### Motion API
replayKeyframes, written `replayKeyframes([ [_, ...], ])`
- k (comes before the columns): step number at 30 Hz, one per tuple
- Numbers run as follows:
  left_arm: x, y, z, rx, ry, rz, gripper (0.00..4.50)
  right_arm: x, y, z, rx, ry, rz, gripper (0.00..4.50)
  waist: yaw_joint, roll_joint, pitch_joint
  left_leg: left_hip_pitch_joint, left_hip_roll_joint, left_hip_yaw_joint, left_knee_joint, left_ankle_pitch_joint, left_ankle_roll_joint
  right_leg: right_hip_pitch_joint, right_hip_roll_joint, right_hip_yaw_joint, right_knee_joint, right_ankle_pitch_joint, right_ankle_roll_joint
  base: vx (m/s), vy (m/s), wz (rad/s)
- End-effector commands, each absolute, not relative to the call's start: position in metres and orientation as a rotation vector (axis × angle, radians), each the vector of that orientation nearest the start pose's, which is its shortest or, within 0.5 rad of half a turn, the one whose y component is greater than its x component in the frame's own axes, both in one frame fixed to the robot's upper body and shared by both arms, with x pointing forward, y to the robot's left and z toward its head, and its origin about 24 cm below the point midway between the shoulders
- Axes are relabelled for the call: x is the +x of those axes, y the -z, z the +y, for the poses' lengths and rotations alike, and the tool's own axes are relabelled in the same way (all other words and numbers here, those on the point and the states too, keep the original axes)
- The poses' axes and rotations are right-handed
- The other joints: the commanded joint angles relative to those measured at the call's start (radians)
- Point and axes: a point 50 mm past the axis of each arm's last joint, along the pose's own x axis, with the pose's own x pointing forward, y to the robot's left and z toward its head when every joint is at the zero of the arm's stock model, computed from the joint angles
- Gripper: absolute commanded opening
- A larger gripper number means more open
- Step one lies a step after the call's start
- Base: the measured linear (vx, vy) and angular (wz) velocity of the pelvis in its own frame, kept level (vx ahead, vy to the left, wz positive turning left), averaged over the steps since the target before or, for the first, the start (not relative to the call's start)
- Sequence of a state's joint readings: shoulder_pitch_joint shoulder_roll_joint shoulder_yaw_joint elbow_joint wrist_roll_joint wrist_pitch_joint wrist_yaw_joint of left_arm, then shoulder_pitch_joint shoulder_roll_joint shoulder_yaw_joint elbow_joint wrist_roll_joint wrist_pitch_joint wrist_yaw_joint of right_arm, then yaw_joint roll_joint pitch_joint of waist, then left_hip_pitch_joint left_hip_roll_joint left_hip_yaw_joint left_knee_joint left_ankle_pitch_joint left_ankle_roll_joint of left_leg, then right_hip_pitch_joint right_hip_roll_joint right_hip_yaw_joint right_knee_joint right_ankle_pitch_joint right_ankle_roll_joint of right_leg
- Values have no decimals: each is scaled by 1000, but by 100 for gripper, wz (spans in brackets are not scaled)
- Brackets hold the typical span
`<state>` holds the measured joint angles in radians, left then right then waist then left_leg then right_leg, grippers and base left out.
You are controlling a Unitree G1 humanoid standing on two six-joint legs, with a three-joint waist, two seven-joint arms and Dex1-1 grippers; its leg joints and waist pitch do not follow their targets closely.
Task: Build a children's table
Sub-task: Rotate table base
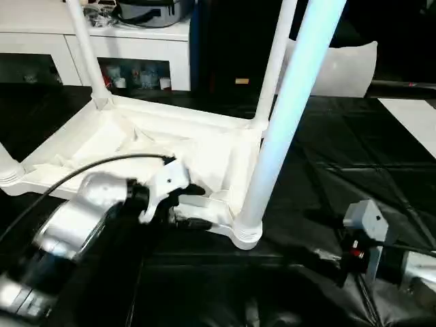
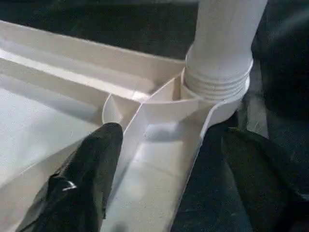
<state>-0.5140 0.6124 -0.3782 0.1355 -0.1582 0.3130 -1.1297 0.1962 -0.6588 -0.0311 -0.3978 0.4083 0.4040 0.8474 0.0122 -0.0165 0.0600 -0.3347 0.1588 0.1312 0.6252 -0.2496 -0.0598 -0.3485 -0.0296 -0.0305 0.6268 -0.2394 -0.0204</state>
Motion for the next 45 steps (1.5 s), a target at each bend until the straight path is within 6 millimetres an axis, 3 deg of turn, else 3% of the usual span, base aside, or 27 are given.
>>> replayKeyframes([
  [1, 297, -96, 145, 539, 1350, 406, 355, 191, -82, -200, -154, -937, 327, 450, 3, 8, -50, -9, 68, -16, -84, -74, 51, 37, -111, 57, -78, -88, -246, 0, 0, 0],
  [2, 298, -94, 142, 538, 1400, 422, 343, 190, -81, -198, -152, -939, 322, 450, 6, 19, -49, -9, 68, -17, -85, -63, 53, 36, -112, 57, -77, -74, -249, 0, 0, 0],
  [3, 298, -94, 142, 538, 1403, 423, 343, 190, -81, -198, -152, -938, 322, 450, 4, 14, -49, -8, 67, -14, -85, -65, 56, 34, -110, 57, -80, -74, -247, 0, 0, 0],
  [4, 298, -93, 141, 537, 1423, 427, 322, 190, -80, -197, -162, -929, 313, 450, 5, 18, -50, -10, 68, -16, -85, -58, 54, 38, -112, 57, -75, -63, -252, 0, 0, 0],
  [13, 313, -87, 134, 610, 1487, 437, 258, 192, -71, -182, -143, -954, 310, 450, 5, 20, -51, -8, 71, -5, -86, -73, 47, 35, -111, 57, -84, -106, -244, 0, 0, 0],
  [19, 311, -84, 137, 610, 1526, 481, 218, 190, -69, -180, -142, -972, 321, 450, 4, 16, -52, -9, 74, -4, -86, -65, 49, 36, -113, 58, -78, -63, -256, 0, 0, 0],
  [21, 312, -82, 138, 613, 1527, 480, 198, 191, -68, -180, -146, -972, 322, 450, 5, 18, -50, -9, 74, -3, -87, -73, 48, 34, -115, 58, -80, -87, -257, 0, 0, 0],
  [22, 313, -80, 138, 624, 1522, 474, 194, 193, -67, -181, -154, -970, 323, 450, 4, 10, -49, -10, 74, -2, -88, -75, 49, 35, -113, 57, -81, -98, -254, 0, 0, 0],
  [23, 313, -80, 138, 624, 1522, 474, 188, 193, -67, -181, -154, -970, 323, 450, 4, 14, -49, -9, 73, -2, -88, -77, 49, 34, -114, 58, -83, -110, -251, 0, 0, 0],
  [26, 314, -77, 138, 635, 1518, 472, 156, 195, -66, -182, -168, -964, 329, 450, 4, 8, -49, -11, 74, -1, -87, -73, 49, 35, -115, 59, -83, -117, -245, 0, 0, 0],
  [34, 315, -70, 139, 668, 1507, 484, 102, 195, -65, -181, -180, -965, 330, 450, 6, 13, -51, -10, 77, -1, -87, -52, 58, 34, -117, 58, -79, -66, -250, 0, 0, 0],
  [41, 317, -68, 139, 660, 1499, 501, 35, 196, -68, -179, -181, -962, 324, 450, 9, 12, -46, -8, 77, 1, -90, -92, 46, 31, -118, 59, -87, -141, -243, 0, 0, 0],
  [45, 321, -67, 138, 588, 1425, 533, 19, 199, -70, -179, -179, -958, 312, 450, 11, 10, -46, -6, 79, 2, -91, -94, 40, 30, -119, 60, -87, -157, -239, 0, 0, 0],
])
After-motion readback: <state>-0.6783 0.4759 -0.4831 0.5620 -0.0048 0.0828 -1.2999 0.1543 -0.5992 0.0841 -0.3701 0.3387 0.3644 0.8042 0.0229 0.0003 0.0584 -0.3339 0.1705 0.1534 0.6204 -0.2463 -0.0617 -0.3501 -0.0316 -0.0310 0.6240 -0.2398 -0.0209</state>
